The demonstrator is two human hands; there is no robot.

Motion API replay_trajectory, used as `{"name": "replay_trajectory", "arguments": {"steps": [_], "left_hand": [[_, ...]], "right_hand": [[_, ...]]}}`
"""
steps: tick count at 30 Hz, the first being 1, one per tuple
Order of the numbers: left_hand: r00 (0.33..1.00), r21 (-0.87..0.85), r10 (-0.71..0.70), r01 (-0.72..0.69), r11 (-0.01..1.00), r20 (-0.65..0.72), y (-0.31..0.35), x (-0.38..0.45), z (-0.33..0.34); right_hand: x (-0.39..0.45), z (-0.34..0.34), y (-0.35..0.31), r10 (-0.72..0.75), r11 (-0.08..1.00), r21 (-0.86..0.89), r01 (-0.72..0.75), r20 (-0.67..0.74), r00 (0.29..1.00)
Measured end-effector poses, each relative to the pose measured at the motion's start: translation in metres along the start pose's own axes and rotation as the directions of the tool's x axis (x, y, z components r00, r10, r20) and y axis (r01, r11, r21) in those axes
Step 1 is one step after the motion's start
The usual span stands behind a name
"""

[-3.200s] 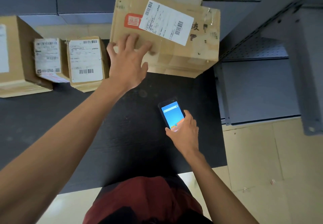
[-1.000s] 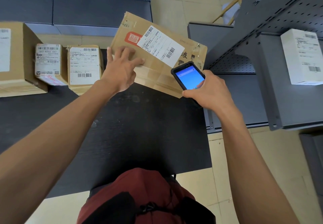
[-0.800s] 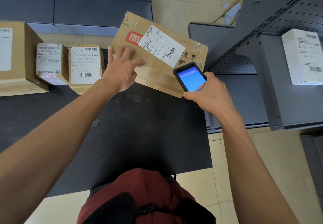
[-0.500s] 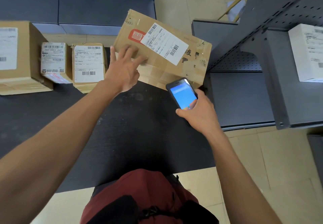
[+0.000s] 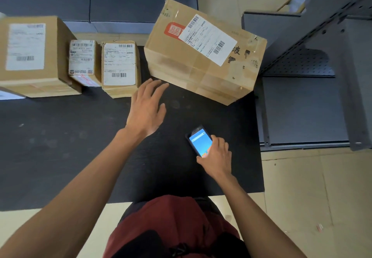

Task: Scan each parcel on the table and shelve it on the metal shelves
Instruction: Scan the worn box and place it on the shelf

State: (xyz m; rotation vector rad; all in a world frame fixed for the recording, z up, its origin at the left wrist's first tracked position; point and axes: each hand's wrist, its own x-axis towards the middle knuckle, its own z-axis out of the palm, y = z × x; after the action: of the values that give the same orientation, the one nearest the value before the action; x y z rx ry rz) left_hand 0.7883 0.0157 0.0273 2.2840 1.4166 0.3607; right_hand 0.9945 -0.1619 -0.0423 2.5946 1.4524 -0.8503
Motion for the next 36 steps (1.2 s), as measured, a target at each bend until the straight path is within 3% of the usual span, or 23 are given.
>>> {"name": "replay_trajectory", "arguments": {"steps": [10,15,17,20,22,25,28,31,36], "left_hand": [[0.997,-0.031,-0.065,0.066,0.997,0.050,-0.004,-0.003,0.000],[0.998,-0.059,-0.060,0.061,0.996,0.024,-0.004,0.009,-0.005],[0.998,-0.082,-0.059,0.059,0.995,-0.001,-0.003,0.018,-0.008],[0.995,-0.139,-0.095,0.088,0.986,-0.042,-0.001,0.035,-0.015],[0.989,-0.186,-0.129,0.114,0.976,-0.069,0.001,0.047,-0.020],[0.981,-0.244,-0.163,0.134,0.960,-0.101,0.000,0.069,-0.025],[0.953,-0.368,-0.294,0.249,0.896,-0.071,-0.008,0.095,-0.026],[0.916,-0.495,-0.397,0.367,0.787,0.048,-0.019,0.120,-0.024],[0.944,-0.467,-0.311,0.324,0.823,0.106,-0.028,0.134,-0.013]], "right_hand": [[0.003,0.026,0.009,0.049,0.999,-0.007,-0.049,-0.013,0.999],[0.015,0.004,0.005,0.036,0.999,0.033,-0.036,0.004,0.999],[0.022,-0.018,0.001,0.019,0.987,0.158,0.001,-0.125,0.992],[0.035,-0.057,-0.008,0.081,0.909,0.408,0.086,-0.374,0.924],[0.047,-0.082,-0.012,0.135,0.835,0.533,0.136,-0.438,0.889],[0.069,-0.115,-0.018,0.131,0.787,0.579,0.211,-0.491,0.861],[0.091,-0.134,-0.023,0.092,0.784,0.571,0.242,-0.492,0.866],[0.106,-0.143,-0.027,0.081,0.788,0.581,0.205,-0.428,0.900],[0.115,-0.145,-0.027,0.093,0.771,0.607,0.194,-0.407,0.909]]}}
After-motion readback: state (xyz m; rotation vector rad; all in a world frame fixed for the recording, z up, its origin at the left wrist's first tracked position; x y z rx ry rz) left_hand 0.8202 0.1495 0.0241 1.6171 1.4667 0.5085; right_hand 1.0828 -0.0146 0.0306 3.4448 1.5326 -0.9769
